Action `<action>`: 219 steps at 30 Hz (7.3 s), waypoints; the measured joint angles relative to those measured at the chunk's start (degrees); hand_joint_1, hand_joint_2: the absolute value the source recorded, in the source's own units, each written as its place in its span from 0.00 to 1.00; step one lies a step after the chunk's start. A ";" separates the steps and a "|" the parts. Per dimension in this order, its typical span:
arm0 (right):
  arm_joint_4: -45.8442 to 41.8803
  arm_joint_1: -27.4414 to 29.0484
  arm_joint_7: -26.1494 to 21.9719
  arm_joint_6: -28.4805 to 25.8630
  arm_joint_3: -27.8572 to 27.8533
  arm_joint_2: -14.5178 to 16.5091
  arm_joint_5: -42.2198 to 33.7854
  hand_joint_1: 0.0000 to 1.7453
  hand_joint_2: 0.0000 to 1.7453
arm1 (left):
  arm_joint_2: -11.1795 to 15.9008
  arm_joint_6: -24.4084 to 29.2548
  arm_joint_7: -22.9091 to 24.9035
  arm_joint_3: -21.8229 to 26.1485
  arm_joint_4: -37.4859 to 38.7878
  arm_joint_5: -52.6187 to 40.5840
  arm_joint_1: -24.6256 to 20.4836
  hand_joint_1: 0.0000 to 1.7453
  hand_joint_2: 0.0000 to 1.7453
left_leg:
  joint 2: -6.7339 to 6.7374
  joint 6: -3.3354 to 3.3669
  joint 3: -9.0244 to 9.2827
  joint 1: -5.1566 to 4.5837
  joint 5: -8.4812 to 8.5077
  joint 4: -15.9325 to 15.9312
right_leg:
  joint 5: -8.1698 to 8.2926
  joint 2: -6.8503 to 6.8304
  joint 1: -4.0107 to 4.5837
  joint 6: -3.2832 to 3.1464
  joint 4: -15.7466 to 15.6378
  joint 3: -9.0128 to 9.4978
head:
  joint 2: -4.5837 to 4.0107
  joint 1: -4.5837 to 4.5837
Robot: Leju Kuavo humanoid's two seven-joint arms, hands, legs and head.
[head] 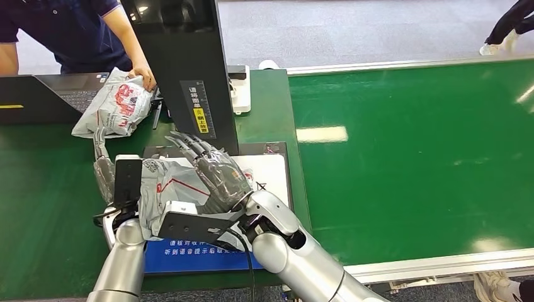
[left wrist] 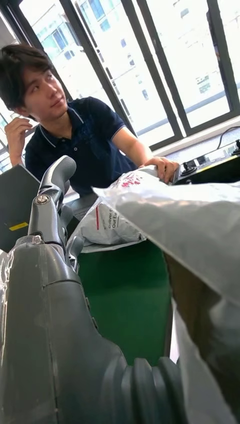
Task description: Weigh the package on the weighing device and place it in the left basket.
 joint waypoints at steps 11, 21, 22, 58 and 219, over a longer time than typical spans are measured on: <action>0.00 0.06 0.01 -0.01 -0.46 -0.23 -0.12 0.00 1.00 | 0.20 -0.25 0.00 -0.01 0.20 -0.14 -0.30 0.00 1.00 | 0.00 0.00 0.00 0.00 0.00 0.00 | 0.00 0.00 0.00 0.00 0.00 0.00 | 0.00 0.00; 0.01 1.28 -2.63 -3.93 -4.92 -2.60 -5.37 0.00 1.00 | 1.01 -0.79 -0.41 -0.76 0.08 -1.91 0.13 0.00 1.00 | -0.02 0.00 0.00 0.00 0.00 0.01 | 0.00 -0.01 -0.01 0.00 0.00 0.02 | 0.00 0.00; -0.07 1.84 -4.61 -4.37 -5.82 -3.03 -7.37 0.00 1.00 | 1.10 -0.55 -0.61 -0.92 -0.05 -2.04 0.34 0.00 1.00 | -0.02 0.00 0.00 -0.01 0.00 0.01 | 0.00 -0.02 -0.01 0.00 -0.01 0.02 | 0.00 -0.01; -27.18 31.08 -29.92 -6.57 -36.62 -10.95 -38.10 0.00 1.00 | 5.61 4.21 10.17 -4.18 -3.29 -23.01 4.59 0.00 1.00 | -0.02 0.06 0.01 -0.01 -0.06 0.00 | -0.01 -0.03 -0.01 0.01 -0.07 0.04 | 0.00 0.01; -24.18 31.74 -30.12 -3.17 -41.41 -9.36 -35.69 0.00 1.00 | 21.86 -34.41 -1.58 -21.91 -14.13 3.92 -0.97 1.00 1.00 | -0.06 0.07 0.10 -0.05 0.10 -0.01 | 0.12 -0.07 -0.04 0.06 -0.07 0.13 | 0.00 0.01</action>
